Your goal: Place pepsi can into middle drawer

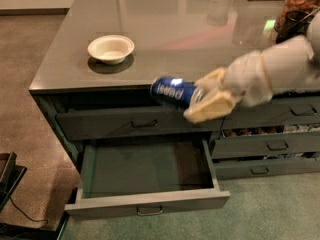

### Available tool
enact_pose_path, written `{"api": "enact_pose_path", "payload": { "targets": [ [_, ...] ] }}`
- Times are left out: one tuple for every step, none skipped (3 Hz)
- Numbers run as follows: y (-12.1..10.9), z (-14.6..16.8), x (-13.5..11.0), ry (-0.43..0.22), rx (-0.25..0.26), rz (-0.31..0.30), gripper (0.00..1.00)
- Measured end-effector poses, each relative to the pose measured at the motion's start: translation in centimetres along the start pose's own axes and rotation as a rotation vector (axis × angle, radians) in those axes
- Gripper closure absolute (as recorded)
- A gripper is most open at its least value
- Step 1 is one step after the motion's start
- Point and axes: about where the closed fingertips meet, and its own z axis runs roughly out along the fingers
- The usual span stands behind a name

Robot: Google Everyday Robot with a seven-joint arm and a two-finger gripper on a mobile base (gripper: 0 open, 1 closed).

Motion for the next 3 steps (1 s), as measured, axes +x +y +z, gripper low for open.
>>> {"api": "enact_pose_path", "payload": {
  "targets": [
    [1.7,5.5,5.9,-0.037,-0.023,0.015,1.0],
    [3.6,12.6,13.6,-0.063,-0.091,0.082,1.0],
    [3.6,12.8,13.7,-0.06,-0.094,0.079,1.0]
  ]
}}
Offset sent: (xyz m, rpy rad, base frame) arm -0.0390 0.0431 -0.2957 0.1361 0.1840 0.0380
